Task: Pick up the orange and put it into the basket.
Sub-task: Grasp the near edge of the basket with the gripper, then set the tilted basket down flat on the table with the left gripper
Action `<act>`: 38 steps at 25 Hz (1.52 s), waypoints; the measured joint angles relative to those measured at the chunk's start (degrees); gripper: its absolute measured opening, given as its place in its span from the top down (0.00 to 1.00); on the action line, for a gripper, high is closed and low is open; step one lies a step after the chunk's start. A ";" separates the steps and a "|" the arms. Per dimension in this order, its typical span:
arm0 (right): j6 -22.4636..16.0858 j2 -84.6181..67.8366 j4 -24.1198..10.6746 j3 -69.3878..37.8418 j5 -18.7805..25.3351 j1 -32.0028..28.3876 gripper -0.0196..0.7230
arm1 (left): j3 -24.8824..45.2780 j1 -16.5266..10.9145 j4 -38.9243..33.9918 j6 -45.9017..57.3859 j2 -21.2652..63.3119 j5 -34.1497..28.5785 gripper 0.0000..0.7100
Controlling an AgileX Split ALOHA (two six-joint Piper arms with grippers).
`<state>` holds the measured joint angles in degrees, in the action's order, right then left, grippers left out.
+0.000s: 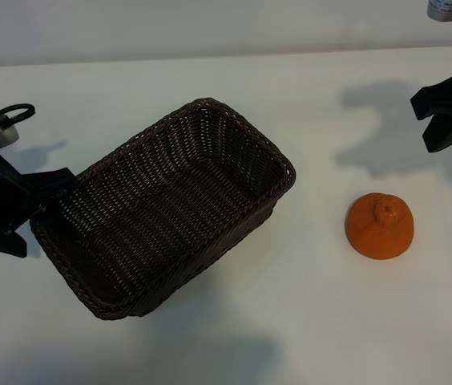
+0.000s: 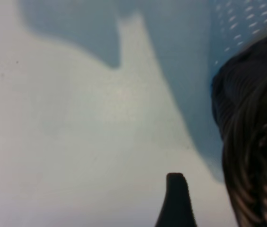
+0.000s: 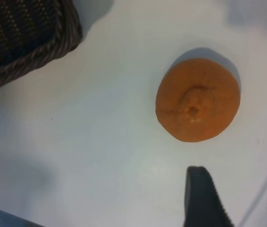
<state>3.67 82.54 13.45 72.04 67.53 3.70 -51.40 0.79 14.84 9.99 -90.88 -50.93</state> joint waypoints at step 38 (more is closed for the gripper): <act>0.02 0.00 0.05 0.00 0.08 0.00 0.49 | 8.16 -0.11 10.98 -4.77 -5.51 16.31 0.69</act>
<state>3.69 82.54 13.50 72.04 67.60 3.70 -43.23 0.68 25.82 5.22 -96.38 -34.63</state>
